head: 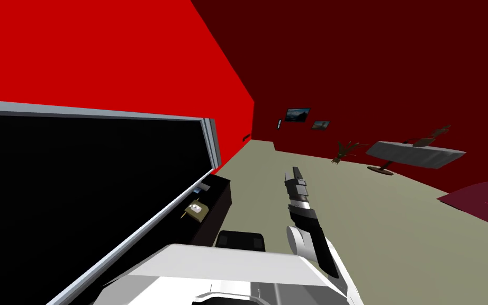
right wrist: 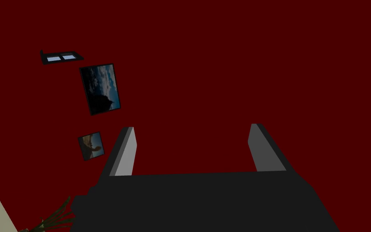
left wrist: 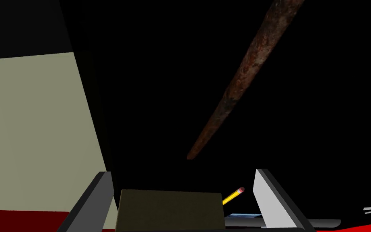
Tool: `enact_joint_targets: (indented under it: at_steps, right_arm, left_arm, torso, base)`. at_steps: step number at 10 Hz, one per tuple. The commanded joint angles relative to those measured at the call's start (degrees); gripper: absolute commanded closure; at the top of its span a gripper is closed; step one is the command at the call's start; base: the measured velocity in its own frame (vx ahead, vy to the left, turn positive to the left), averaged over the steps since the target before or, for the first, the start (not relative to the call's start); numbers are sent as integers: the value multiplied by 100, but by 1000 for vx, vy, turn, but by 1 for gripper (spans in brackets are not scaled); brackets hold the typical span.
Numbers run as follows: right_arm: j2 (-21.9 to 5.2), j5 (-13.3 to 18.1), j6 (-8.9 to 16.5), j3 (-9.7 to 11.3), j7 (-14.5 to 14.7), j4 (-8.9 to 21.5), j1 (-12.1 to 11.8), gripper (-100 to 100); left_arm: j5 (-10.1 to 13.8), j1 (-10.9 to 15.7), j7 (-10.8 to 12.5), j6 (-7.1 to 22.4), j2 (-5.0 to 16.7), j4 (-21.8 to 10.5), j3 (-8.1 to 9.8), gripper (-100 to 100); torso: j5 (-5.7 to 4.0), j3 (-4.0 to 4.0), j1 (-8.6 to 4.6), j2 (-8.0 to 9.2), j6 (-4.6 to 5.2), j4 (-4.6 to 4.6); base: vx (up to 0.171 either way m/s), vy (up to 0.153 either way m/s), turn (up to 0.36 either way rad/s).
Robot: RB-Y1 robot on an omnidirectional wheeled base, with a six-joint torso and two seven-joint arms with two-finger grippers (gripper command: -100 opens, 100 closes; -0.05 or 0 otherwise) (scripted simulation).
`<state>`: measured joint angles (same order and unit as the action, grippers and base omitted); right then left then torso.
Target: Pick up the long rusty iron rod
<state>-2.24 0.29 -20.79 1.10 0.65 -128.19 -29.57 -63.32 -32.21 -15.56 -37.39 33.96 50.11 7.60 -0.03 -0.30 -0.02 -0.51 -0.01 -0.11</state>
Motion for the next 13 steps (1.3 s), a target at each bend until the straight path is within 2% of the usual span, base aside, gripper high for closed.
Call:
enact_joint_targets:
  at_steps: [1,4,5,6,7,8,12,13]
  right_arm:
    - [0,0,0,0,0,0,0,0]
    - [0,0,0,0,0,0,0,0]
    - [0,0,0,0,0,0,0,0]
    - [0,0,0,0,0,0,0,0]
    - [0,0,0,0,0,0,1,0]
    - [0,0,0,0,0,0,1,0]
    - [0,0,0,0,0,0,0,0]
    - [0,0,0,0,0,0,0,0]
  left_arm:
    - [-165,-72,107,76,46,15,-104,-100]
    - [-638,-182,72,92,131,-505,-324,-100]
    - [-638,-182,72,92,131,-343,-324,-100]
    - [-638,-182,72,92,131,-481,-324,-100]
    - [-769,-215,62,99,153,-644,-391,-100]
    - [-769,-215,62,99,153,-644,-391,-100]
    - [-1168,-327,31,131,209,-1041,-619,-100]
    - [-1168,-327,31,131,209,-1041,-619,-100]
  torso:
    - [0,0,0,0,0,0]
    - [-1,6,0,11,-2,2]
    - [0,3,4,7,-1,1]
    - [1,7,1,14,-1,2]
    - [-1,18,-8,35,-3,6]
    - [-2,21,-7,39,-2,7]
    - [0,10,0,19,-1,4]
    - [0,10,2,20,-2,3]
  base:
    - [121,17,-60]
    - [128,25,-119]
    - [105,28,-33]
    - [42,2,12]
    - [48,9,-69]
    - [48,9,-39]
    - [97,27,-78]
    - [67,29,-25]
